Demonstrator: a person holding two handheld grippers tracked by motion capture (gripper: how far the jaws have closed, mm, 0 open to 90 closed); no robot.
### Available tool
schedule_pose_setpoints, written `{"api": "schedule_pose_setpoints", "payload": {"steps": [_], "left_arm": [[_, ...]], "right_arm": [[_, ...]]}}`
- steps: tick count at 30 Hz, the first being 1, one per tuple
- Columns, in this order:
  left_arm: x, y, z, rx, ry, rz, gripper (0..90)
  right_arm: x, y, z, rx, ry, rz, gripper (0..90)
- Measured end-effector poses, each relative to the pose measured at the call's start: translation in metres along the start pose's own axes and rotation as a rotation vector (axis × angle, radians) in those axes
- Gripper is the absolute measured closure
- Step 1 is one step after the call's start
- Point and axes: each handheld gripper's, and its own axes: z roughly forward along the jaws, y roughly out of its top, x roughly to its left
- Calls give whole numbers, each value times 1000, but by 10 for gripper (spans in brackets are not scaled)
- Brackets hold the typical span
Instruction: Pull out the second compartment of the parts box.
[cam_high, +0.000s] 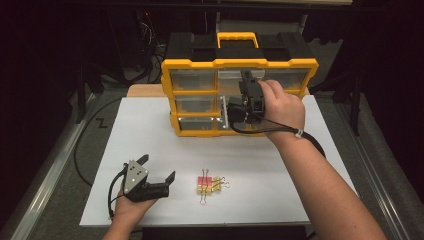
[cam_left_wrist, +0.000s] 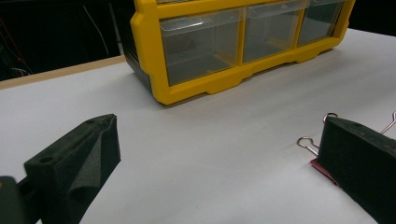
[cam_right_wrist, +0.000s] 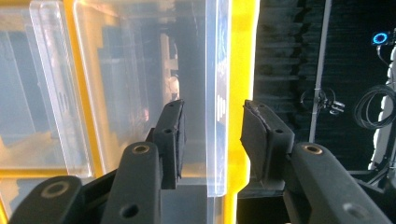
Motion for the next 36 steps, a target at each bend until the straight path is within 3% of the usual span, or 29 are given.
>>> {"api": "schedule_pose_setpoints", "payload": {"steps": [5, 14, 19, 36], "left_arm": [[0, 0, 0, 1, 0, 0, 4], [1, 0, 0, -1, 0, -2, 4], [1, 0, 0, -1, 0, -3, 4], [0, 0, 0, -4, 1, -2, 4]], "right_arm": [[-4, -4, 3, 12, 22, -2, 598], [-8, -4, 8, 31, 60, -18, 699], [-7, -3, 9, 33, 45, -24, 793], [-7, -4, -4, 26, 34, -40, 803]]}}
